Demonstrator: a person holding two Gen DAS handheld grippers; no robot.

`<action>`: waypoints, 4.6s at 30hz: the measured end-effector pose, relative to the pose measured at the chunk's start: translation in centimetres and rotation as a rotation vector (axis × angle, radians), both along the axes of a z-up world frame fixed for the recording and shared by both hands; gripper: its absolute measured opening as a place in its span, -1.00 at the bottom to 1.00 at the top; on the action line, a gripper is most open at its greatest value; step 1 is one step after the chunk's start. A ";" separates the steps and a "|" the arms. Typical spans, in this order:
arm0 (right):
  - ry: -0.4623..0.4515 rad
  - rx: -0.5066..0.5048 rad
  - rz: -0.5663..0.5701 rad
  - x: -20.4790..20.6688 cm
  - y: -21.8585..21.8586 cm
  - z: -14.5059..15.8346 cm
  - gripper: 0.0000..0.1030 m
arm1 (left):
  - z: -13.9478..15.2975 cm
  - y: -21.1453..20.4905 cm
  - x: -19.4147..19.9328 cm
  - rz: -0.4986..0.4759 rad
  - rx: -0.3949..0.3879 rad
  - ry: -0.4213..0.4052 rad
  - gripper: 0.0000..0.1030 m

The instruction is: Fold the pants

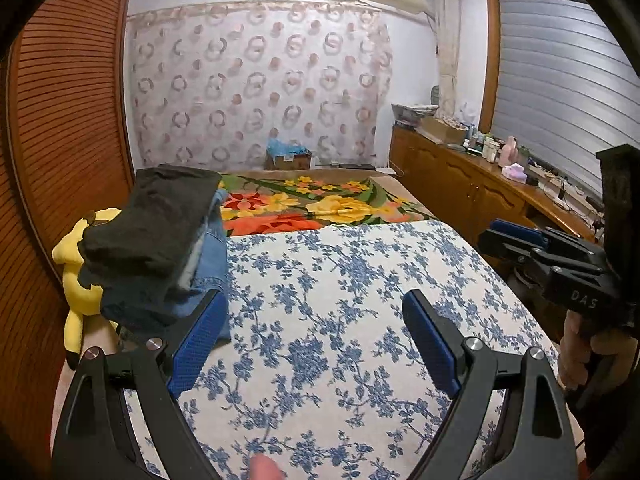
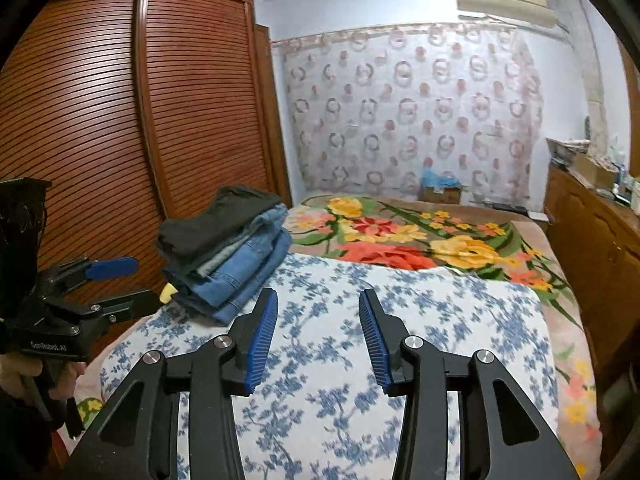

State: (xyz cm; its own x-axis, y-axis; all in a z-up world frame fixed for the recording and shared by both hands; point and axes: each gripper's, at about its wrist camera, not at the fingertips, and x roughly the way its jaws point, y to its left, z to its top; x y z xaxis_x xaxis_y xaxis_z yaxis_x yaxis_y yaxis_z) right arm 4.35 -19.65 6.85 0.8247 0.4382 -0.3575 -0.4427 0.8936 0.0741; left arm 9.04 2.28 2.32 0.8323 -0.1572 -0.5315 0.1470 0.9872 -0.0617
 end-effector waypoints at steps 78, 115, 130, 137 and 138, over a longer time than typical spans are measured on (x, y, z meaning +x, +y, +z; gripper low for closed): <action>-0.122 0.032 -0.241 -9.7 0.5 0.4 0.63 | 4.6 -2.0 -6.3 0.072 0.026 -0.124 0.74; -0.117 0.031 -0.242 -10.0 0.2 0.2 0.63 | 4.6 -2.0 -6.3 0.074 0.030 -0.125 0.74; -0.116 0.030 -0.243 -10.1 0.3 0.0 0.63 | 4.5 -2.1 -6.3 0.074 0.031 -0.125 0.74; -0.114 0.030 -0.243 -10.1 0.4 0.0 0.63 | 4.5 -2.1 -6.3 0.074 0.031 -0.125 0.74; -0.113 0.030 -0.243 -10.1 0.4 0.0 0.63 | 4.5 -2.1 -6.3 0.074 0.031 -0.125 0.74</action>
